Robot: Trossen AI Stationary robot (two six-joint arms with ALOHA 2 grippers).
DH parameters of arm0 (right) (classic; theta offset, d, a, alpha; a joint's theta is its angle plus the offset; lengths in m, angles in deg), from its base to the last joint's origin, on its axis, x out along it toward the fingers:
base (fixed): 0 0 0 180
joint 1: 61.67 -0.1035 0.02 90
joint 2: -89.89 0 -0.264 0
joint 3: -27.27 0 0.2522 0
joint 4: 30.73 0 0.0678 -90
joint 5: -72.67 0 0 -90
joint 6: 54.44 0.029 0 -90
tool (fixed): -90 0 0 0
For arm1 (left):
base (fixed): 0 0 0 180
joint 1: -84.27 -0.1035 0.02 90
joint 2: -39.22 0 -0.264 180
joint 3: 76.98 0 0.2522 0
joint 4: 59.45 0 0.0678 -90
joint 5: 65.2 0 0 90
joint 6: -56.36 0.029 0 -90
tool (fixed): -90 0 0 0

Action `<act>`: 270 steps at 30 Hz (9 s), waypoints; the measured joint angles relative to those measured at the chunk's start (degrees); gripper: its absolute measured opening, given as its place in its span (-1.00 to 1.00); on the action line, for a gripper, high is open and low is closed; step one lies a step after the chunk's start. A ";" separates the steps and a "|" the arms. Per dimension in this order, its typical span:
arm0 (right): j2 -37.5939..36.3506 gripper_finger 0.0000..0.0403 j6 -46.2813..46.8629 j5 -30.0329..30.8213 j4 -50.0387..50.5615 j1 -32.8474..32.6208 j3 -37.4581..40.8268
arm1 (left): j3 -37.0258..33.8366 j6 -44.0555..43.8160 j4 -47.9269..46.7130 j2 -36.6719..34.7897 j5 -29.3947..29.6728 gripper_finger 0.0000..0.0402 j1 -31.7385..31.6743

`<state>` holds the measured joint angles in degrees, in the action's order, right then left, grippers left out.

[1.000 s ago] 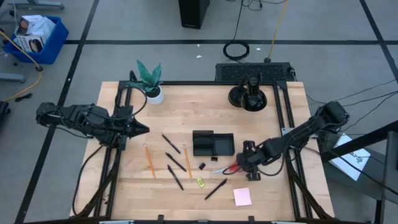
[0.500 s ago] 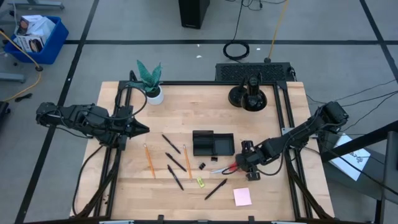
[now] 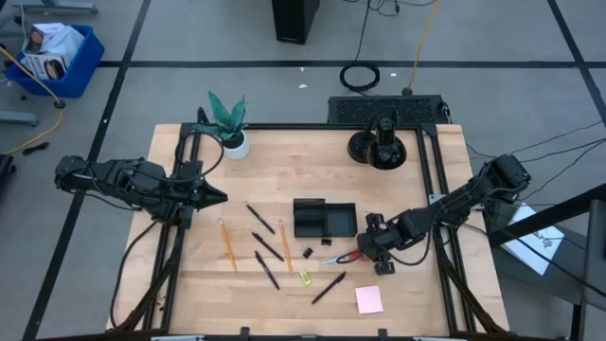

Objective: Pick and place office supplies into organizer
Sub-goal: Put the orange scissors into the black desk organizer

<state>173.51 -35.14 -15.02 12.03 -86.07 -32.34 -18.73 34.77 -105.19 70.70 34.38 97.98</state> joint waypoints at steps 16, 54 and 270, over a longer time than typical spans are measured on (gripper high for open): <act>0.00 -0.21 0.42 -0.95 0.37 -0.04 0.00 | 0.00 -0.02 0.02 0.02 -0.37 -0.81 -0.02; 2.32 -0.21 1.60 -1.98 -11.48 -0.04 7.39 | 0.00 -0.45 0.04 0.00 -0.50 -0.81 -0.02; 12.81 -0.90 -9.28 9.39 31.82 4.68 -52.50 | 0.00 25.88 22.95 31.34 10.63 0.13 6.28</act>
<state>186.31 -44.42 -5.63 43.85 -81.39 -84.84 -18.73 60.65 -82.25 102.05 45.01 104.25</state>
